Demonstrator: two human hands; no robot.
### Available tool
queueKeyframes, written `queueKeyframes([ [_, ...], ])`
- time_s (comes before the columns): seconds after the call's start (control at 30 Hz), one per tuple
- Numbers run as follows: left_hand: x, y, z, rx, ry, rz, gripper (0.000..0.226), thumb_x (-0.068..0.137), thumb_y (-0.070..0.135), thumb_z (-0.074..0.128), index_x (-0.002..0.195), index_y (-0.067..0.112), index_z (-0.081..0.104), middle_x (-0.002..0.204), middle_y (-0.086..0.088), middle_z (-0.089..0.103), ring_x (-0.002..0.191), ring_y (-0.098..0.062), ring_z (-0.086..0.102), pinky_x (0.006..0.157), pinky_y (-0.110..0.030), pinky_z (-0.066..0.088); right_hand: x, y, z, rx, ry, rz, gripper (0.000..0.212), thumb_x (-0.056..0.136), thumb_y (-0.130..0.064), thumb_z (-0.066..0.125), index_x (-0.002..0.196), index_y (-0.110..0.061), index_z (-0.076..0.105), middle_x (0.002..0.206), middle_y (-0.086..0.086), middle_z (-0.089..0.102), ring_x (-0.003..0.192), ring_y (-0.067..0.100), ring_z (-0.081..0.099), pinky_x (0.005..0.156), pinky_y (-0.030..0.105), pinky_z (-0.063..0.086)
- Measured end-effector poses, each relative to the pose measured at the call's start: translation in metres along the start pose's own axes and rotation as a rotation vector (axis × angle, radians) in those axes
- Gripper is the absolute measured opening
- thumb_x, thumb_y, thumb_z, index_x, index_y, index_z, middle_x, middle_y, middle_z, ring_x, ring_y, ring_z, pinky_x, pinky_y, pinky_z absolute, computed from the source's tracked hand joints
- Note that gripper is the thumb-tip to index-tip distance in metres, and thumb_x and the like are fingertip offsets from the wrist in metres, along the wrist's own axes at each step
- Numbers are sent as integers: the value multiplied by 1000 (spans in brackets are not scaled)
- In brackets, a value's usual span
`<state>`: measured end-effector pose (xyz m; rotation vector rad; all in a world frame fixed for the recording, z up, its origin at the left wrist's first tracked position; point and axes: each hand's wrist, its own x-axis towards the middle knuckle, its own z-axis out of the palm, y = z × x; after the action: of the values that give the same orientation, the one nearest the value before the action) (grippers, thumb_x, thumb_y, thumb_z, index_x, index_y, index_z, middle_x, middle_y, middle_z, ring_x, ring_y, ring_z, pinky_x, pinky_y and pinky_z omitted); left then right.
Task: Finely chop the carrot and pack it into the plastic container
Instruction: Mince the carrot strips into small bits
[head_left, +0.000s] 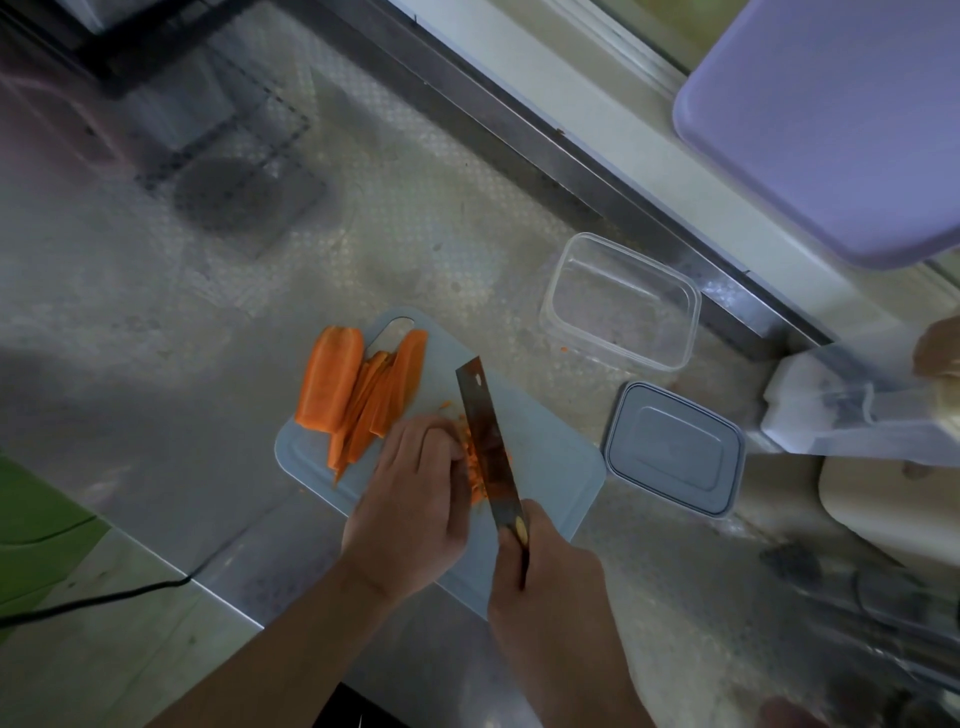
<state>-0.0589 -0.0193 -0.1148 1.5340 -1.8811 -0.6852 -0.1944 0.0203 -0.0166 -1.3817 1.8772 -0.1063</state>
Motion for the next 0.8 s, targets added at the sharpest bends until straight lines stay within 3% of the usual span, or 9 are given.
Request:
queueKeyframes([
  [0.1,0,0,-1,-12,-4,0,15,94,0,66,94,9,55,108,-4,55,103,-20,52,101,-19,36,-1,-3,-2,-1,-16,7,17,106,-31,39,91,-33,46,59,-2,51,55,3,55,49,23,41],
  [0.37,0,0,1,11,22,12,7,93,2,60,92,7,55,105,-7,55,99,-25,52,97,-24,37,1,-3,3,-34,-52,25,15,106,-31,37,103,-33,51,63,-2,55,53,9,55,50,23,42],
  [0.53,0,1,1,47,14,22,6,92,3,58,90,7,54,102,-9,54,96,-26,51,94,-28,39,9,-4,10,-93,-56,55,13,105,-32,36,101,-39,47,73,-7,60,67,10,63,62,29,57],
  [0.7,1,4,-2,51,-20,17,8,94,12,50,90,7,55,100,-8,54,95,-26,51,94,-29,40,14,-3,23,-51,10,13,29,105,-35,38,132,-42,46,70,-8,60,66,9,64,62,27,55],
  [0.8,3,4,-3,29,-10,6,4,94,9,56,90,7,57,100,-5,54,94,-24,51,92,-27,40,14,2,26,2,38,13,26,106,-35,38,128,-48,42,67,-8,60,62,9,62,57,26,52],
])
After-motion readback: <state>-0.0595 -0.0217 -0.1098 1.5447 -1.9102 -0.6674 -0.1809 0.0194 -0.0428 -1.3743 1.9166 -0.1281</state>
